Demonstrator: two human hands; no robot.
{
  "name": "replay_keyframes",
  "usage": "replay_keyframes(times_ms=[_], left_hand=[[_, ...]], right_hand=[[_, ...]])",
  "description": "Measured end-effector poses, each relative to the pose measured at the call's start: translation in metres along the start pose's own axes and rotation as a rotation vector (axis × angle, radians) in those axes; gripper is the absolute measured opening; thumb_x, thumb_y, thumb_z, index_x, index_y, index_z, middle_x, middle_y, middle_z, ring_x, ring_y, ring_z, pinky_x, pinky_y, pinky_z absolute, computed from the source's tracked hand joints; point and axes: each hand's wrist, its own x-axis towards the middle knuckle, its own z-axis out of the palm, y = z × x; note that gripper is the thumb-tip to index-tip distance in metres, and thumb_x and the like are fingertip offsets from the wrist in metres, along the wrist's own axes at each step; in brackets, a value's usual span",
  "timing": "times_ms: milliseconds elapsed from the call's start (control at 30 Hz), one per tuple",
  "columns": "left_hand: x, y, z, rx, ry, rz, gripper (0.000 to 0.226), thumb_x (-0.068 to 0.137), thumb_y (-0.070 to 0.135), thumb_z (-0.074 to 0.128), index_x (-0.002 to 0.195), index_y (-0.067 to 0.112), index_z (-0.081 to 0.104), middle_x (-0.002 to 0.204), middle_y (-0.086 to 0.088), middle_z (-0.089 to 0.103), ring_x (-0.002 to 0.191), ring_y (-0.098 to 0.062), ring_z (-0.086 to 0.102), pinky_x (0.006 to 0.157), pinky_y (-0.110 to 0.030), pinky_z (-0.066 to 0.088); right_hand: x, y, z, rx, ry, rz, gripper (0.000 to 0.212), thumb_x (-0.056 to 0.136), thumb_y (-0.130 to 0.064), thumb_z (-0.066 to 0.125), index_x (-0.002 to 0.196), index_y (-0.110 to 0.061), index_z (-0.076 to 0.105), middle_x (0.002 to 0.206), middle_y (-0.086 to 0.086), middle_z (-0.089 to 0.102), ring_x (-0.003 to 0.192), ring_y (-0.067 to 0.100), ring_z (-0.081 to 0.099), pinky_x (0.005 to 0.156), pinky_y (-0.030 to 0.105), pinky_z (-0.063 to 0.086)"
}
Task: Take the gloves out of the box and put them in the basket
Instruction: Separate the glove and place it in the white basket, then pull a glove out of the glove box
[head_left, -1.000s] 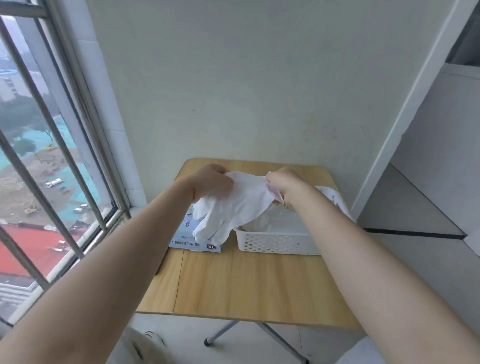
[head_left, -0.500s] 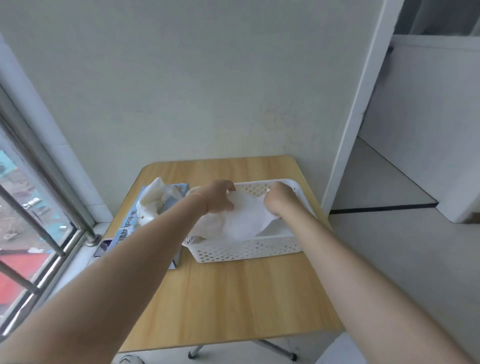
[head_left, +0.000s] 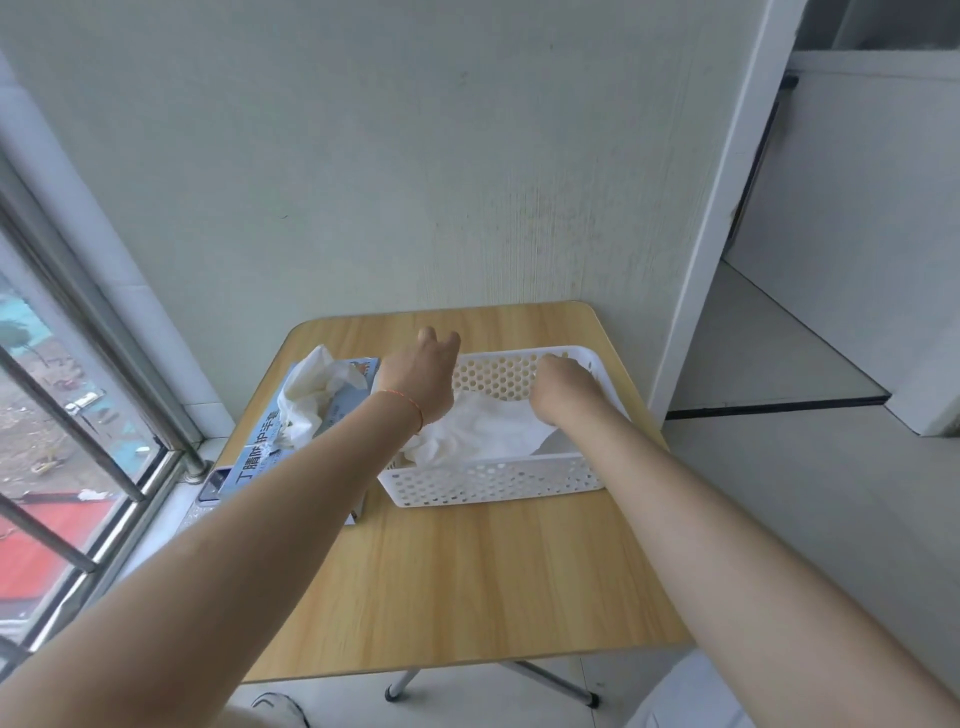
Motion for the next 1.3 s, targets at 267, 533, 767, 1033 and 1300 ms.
replay_keyframes(times_ms=[267,533,767,1033,1300], left_hand=[[-0.016,-0.005,0.014,0.196,-0.49,0.195,0.023,0.086,0.012,0.056,0.103,0.01,0.072,0.105,-0.009,0.068,0.093,-0.024,0.066,0.076,-0.029,0.053],[-0.015,0.002,0.003,0.249,-0.309,0.162,0.019,0.088,0.017,0.052,0.069,0.014,0.053,0.072,0.0,0.054,0.076,-0.021,0.057,0.073,-0.033,0.053],[-0.015,0.01,0.028,-0.227,-0.504,0.063,0.06,0.089,0.043,0.063,0.142,0.028,0.039,0.126,-0.004,0.055,0.108,-0.025,0.055,0.092,-0.037,0.048],[-0.008,-0.026,-0.012,-0.48,-0.107,-0.031,0.036,0.087,0.028,0.066,0.123,0.031,0.058,0.09,0.002,0.061,0.074,-0.014,0.057,0.067,-0.027,0.043],[-0.032,-0.112,-0.028,-0.431,0.214,-0.339,0.026,0.087,0.025,0.06,0.112,0.021,0.065,0.107,-0.003,0.053,0.1,-0.028,0.059,0.079,-0.031,0.045]], right_hand=[[0.0,-0.009,-0.002,-0.036,0.002,0.009,0.027,0.089,0.006,0.048,0.069,-0.009,0.04,0.065,0.002,0.042,0.052,0.012,0.036,0.045,0.023,0.027],[-0.003,0.001,-0.008,-0.205,0.021,0.011,0.033,0.091,-0.001,0.054,0.124,-0.006,0.056,0.101,0.004,0.061,0.087,0.019,0.059,0.069,0.026,0.042],[-0.008,0.009,0.0,-0.471,0.168,-0.074,0.038,0.086,0.001,0.057,0.123,-0.007,0.052,0.117,0.007,0.06,0.104,0.022,0.061,0.066,0.029,0.041],[-0.011,-0.019,0.0,-0.381,0.259,-0.217,0.034,0.083,0.006,0.056,0.115,-0.005,0.056,0.109,0.009,0.059,0.088,0.025,0.06,0.061,0.03,0.038],[-0.013,-0.112,0.023,0.027,0.183,-0.494,0.013,0.093,-0.016,0.044,0.095,-0.015,0.056,0.102,0.005,0.06,0.089,0.026,0.056,0.067,0.031,0.043]])
